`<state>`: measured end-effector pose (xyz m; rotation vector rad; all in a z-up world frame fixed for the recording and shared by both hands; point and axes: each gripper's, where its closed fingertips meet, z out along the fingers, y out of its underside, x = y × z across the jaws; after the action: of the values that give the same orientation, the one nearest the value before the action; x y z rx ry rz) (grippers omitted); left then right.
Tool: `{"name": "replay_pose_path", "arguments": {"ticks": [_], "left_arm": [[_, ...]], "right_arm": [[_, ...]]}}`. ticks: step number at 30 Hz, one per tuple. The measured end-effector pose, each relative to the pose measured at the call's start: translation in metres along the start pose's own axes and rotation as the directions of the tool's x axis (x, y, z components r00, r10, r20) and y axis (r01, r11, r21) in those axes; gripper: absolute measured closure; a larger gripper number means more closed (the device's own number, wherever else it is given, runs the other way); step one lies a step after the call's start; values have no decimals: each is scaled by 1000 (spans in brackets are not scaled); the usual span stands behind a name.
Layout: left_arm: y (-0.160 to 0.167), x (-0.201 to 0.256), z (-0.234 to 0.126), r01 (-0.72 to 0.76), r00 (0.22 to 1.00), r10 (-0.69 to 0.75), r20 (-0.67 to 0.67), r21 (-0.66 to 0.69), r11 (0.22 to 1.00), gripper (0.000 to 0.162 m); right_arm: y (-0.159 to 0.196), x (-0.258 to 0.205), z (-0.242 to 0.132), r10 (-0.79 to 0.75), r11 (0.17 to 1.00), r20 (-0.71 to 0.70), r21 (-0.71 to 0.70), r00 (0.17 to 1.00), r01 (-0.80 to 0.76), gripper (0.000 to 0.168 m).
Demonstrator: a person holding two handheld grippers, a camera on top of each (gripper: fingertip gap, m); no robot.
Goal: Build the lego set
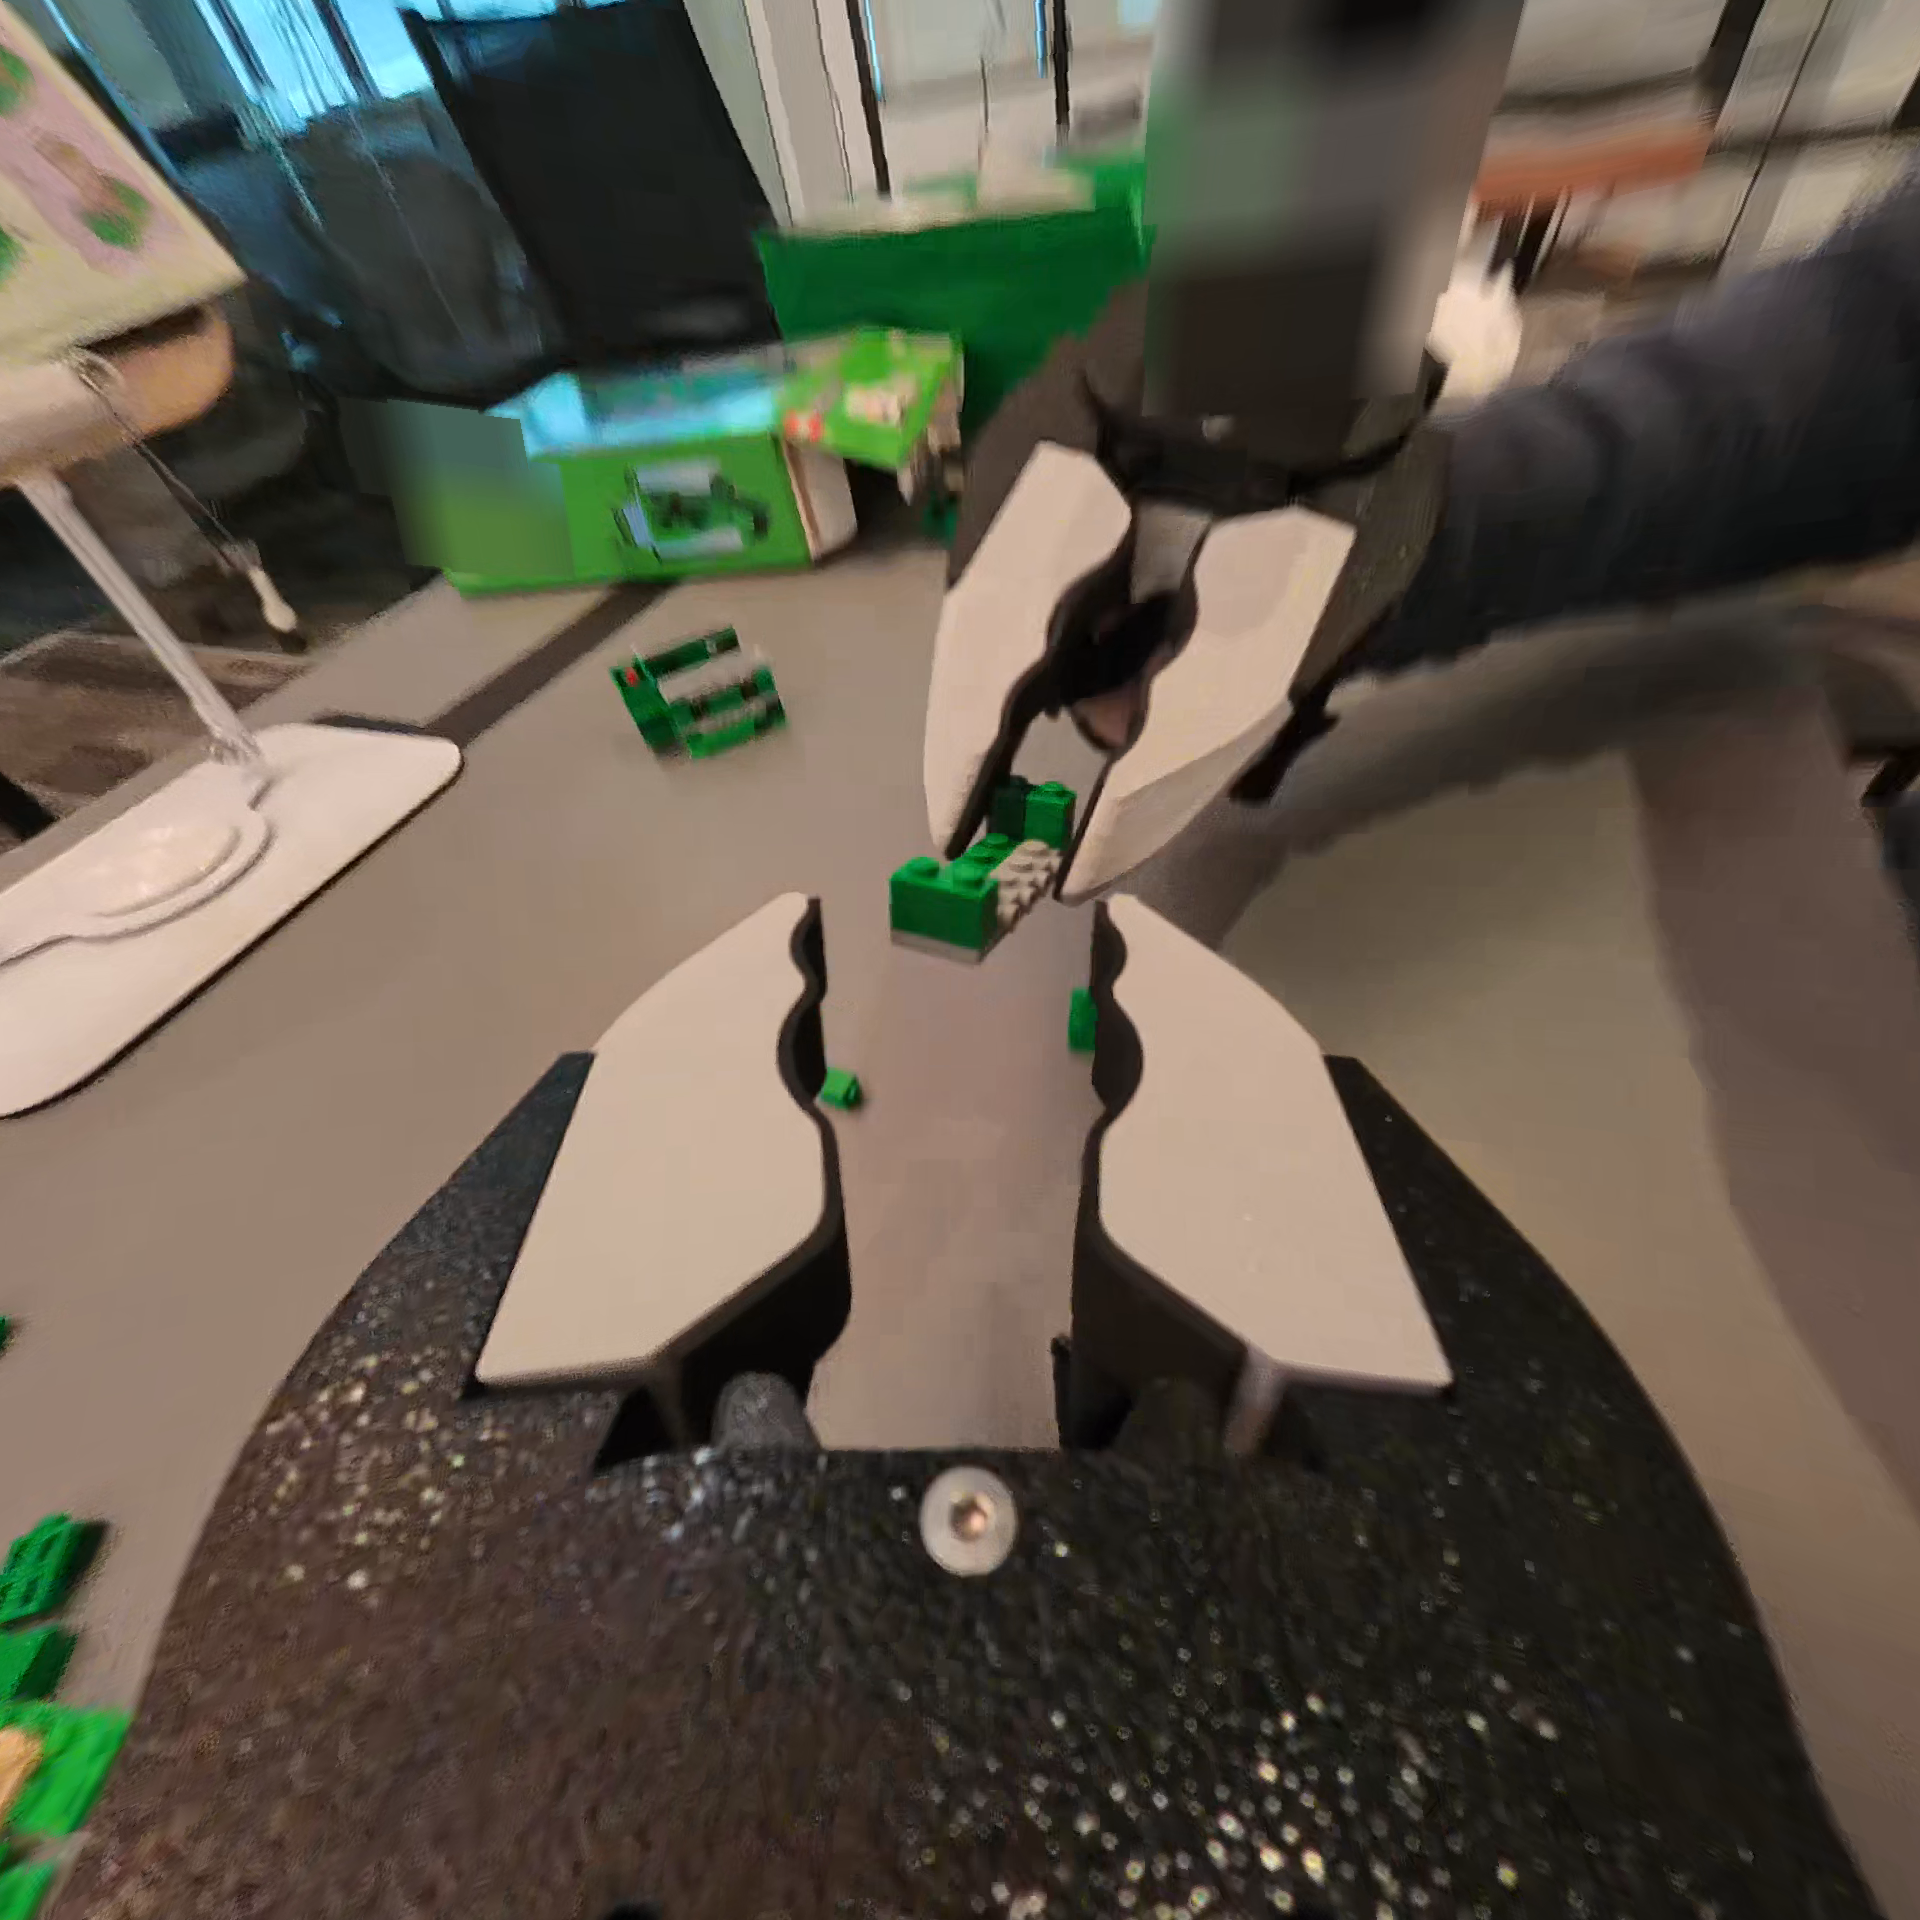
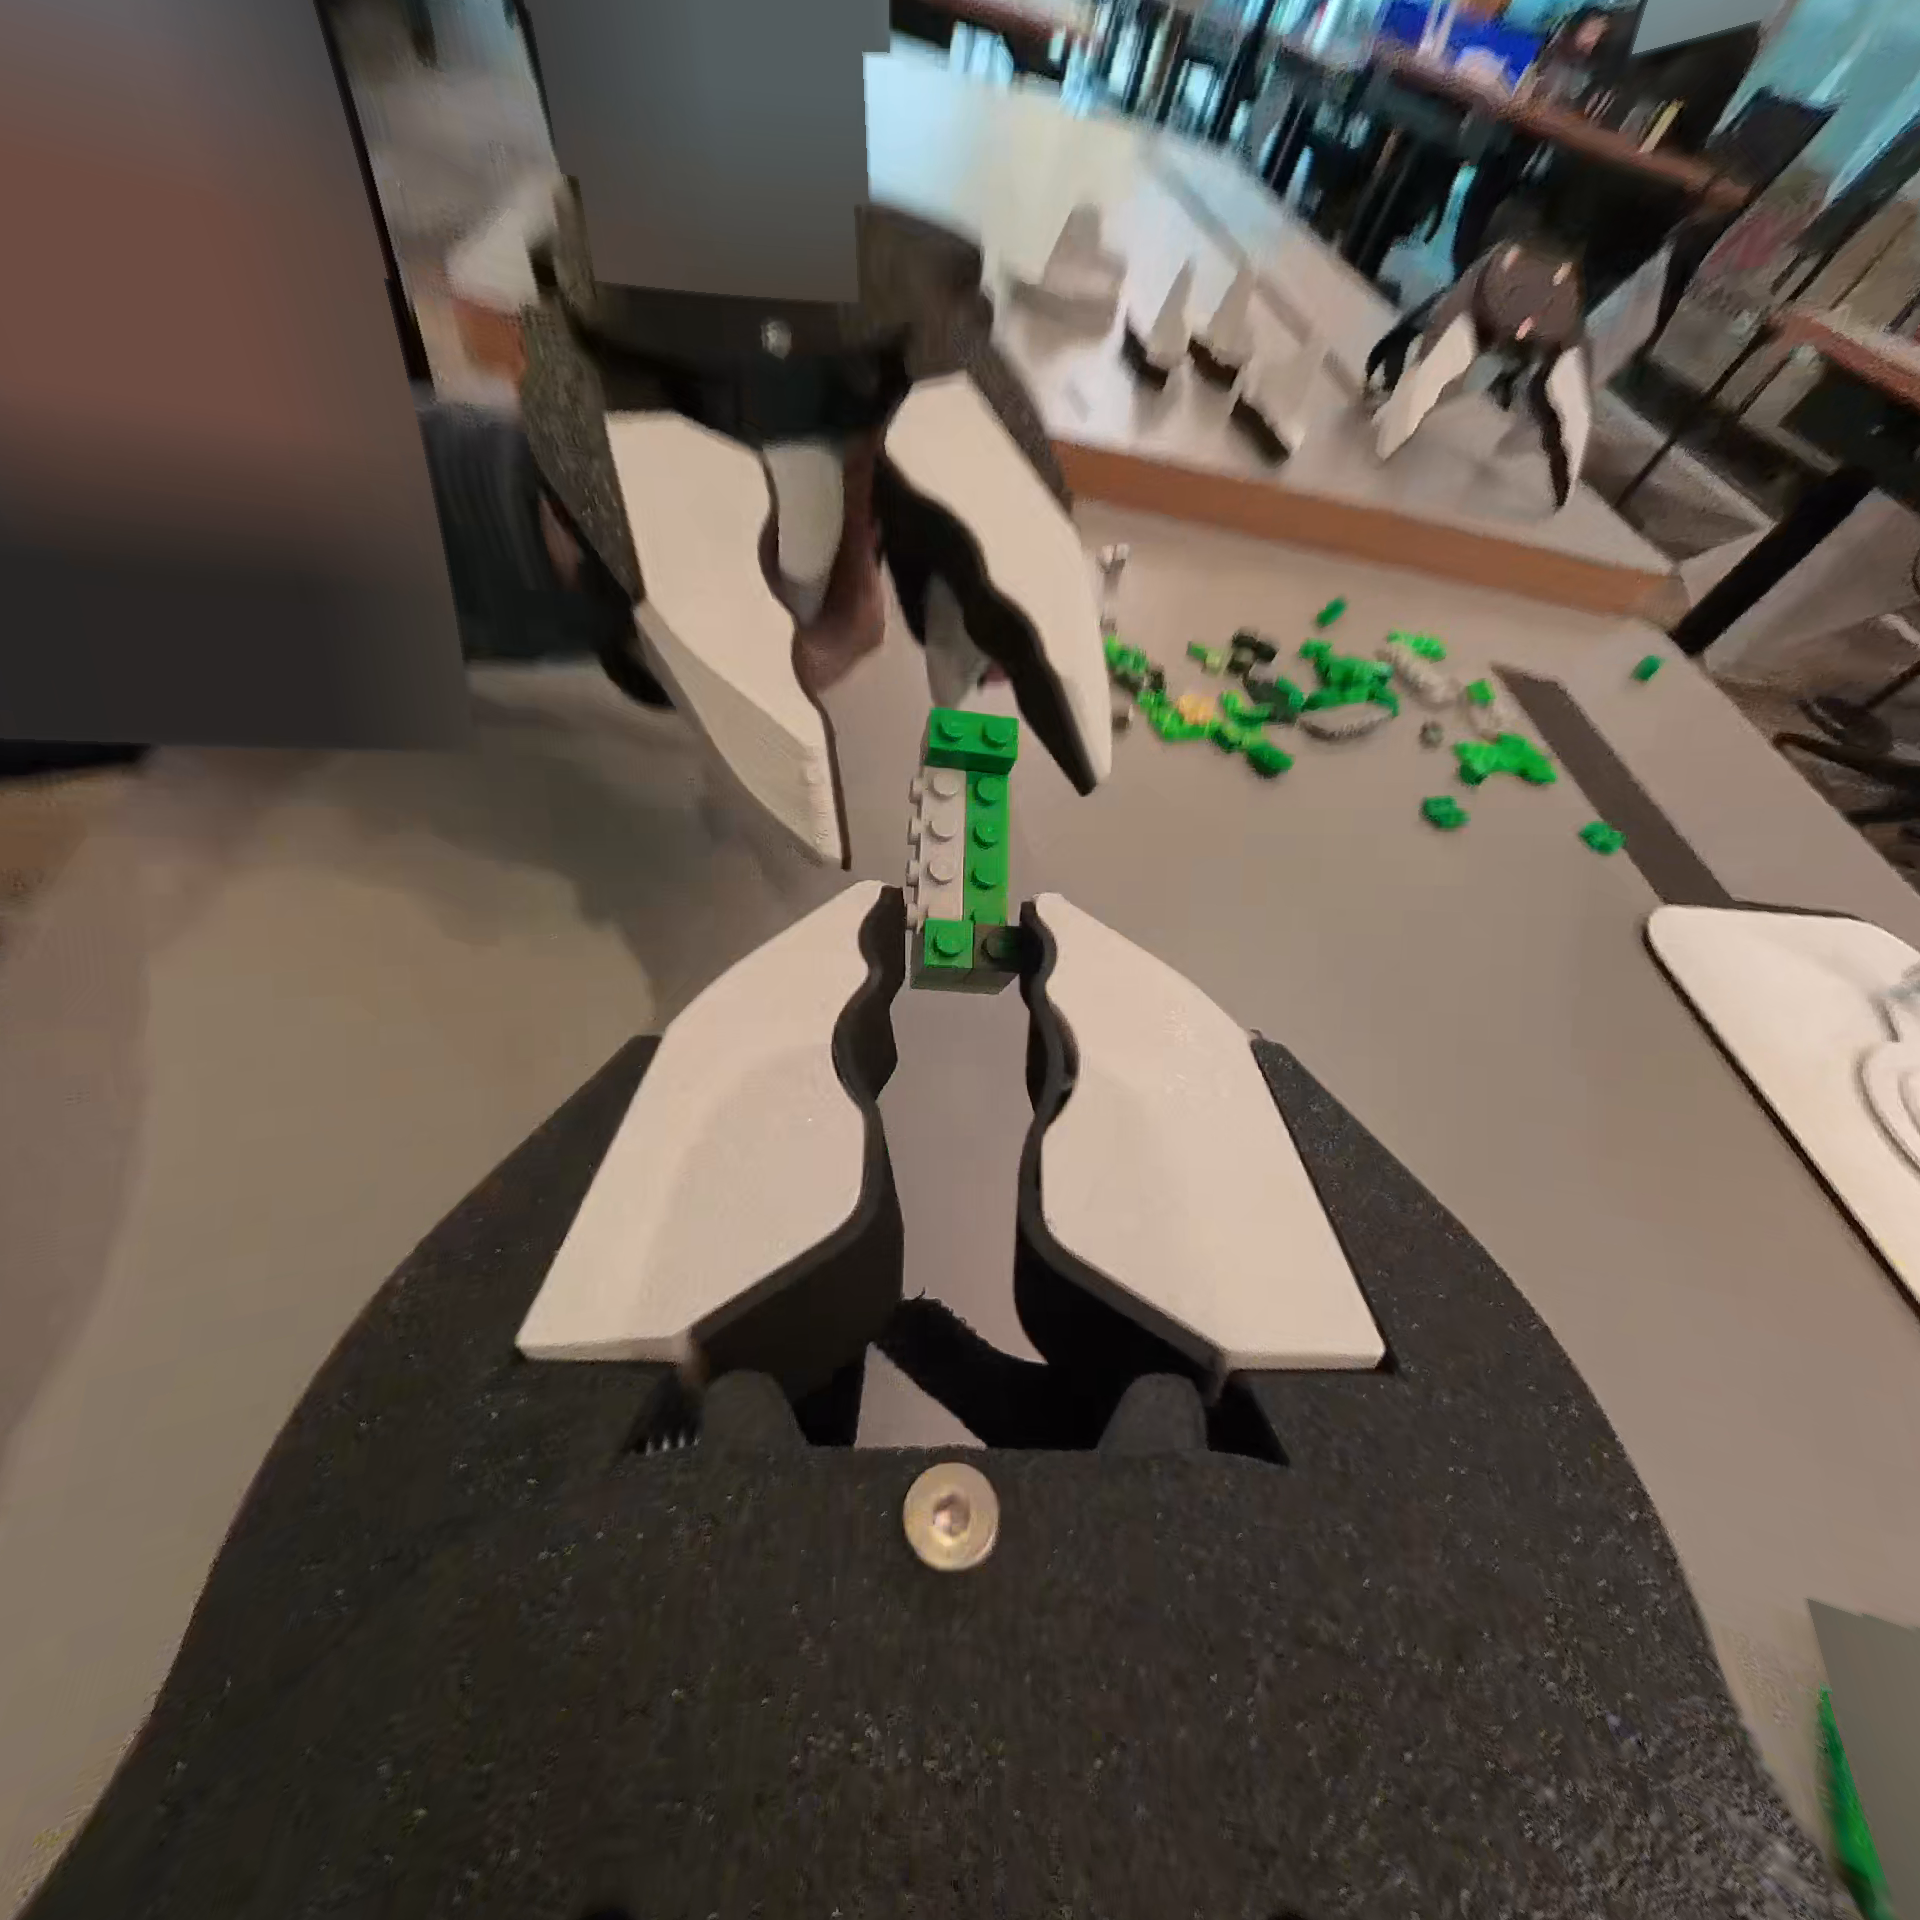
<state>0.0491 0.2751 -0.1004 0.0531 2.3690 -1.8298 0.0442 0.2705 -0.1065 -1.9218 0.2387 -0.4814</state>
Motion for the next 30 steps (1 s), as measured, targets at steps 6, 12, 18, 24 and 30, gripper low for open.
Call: {"name": "replay_pose_path", "arguments": {"ticks": [6,12,18,24,30], "left_arm": [[-33,0,-15,179,980,-147,-134,276,944,139],[-34,-3,-26,209,972,-159,-174,319,924,143],[-15,-12,-40,293,939,-211,-273,309,905,144],[-4,-18,-46,341,918,-250,-309,289,894,144],[0,-20,-43,343,916,-256,-308,276,898,144]], "right_arm": [[-31,-2,0,59,987,26,151,998,-63,148],[-34,3,1,51,981,32,188,998,-57,148],[45,34,22,26,959,157,-283,987,20,147],[74,37,35,-69,864,257,-468,964,186,151],[90,40,47,9,820,160,-566,987,85,157]]}}
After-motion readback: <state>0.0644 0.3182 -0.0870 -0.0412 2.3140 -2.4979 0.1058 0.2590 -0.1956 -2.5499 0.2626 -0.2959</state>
